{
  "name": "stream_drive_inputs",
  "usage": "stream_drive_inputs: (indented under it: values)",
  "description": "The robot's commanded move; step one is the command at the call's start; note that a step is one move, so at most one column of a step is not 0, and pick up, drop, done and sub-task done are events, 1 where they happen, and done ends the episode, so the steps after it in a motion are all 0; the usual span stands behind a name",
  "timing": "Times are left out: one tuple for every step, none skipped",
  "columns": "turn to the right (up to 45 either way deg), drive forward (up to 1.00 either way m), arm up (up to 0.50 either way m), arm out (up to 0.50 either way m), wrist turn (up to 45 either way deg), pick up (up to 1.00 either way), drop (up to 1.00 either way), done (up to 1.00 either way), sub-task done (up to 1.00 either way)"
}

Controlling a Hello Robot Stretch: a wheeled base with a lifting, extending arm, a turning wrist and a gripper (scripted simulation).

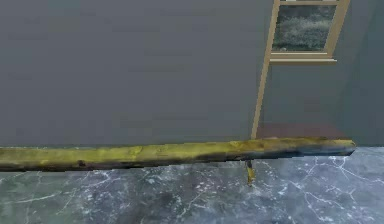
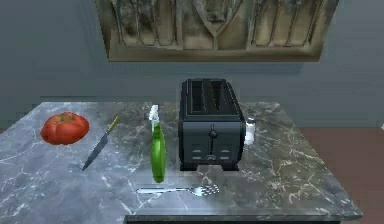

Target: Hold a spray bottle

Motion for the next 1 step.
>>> stream_drive_inputs:
  values:
    - [0.0,0.0,0.5,0.0,0.0,0.0,0.0,0.0,0.0]
